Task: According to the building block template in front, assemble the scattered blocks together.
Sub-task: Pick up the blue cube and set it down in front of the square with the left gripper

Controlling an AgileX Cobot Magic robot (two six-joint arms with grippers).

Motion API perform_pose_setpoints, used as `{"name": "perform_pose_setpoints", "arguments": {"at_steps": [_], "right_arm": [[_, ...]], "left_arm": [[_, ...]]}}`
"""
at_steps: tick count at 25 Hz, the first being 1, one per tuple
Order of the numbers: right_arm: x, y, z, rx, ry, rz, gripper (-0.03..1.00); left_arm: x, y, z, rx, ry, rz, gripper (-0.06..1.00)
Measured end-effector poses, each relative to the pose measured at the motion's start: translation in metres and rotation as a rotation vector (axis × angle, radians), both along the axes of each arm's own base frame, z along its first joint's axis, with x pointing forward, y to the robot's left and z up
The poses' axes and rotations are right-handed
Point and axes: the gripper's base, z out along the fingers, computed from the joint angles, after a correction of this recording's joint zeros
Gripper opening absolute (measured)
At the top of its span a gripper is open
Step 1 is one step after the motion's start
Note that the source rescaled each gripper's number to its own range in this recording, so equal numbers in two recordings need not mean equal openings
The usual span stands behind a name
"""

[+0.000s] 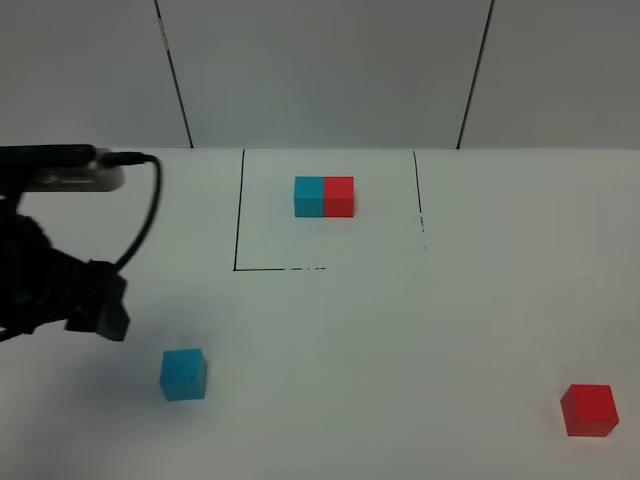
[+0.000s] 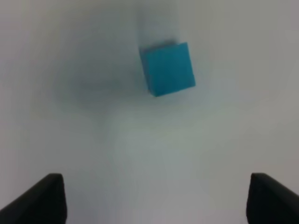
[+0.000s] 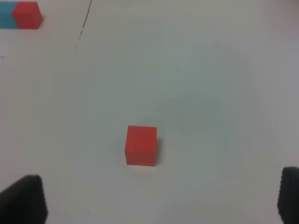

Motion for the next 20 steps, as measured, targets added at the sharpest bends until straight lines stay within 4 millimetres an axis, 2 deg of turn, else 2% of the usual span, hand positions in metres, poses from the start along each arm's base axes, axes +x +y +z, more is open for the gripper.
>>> {"name": "perform_pose_setpoints", "arguments": {"at_steps": [3, 7, 14, 20], "right_arm": [[0.000, 0.000, 0.000, 0.000, 0.000, 0.000, 1.00], [0.000, 0.000, 0.000, 0.000, 0.000, 0.000, 1.00], [0.000, 0.000, 0.000, 0.000, 0.000, 0.000, 1.00], [0.000, 0.000, 0.000, 0.000, 0.000, 0.000, 1.00]], "left_arm": [[0.019, -0.032, -0.020, 0.083, 0.020, -0.043, 0.82], [0.036, -0.055, -0.050, 0.142, 0.056, -0.038, 0.91], [0.047, -0.061, -0.096, 0.202, 0.175, 0.021, 0.96], [0.050, -0.063, -0.110, 0.216, 0.204, 0.028, 0.96]]}}
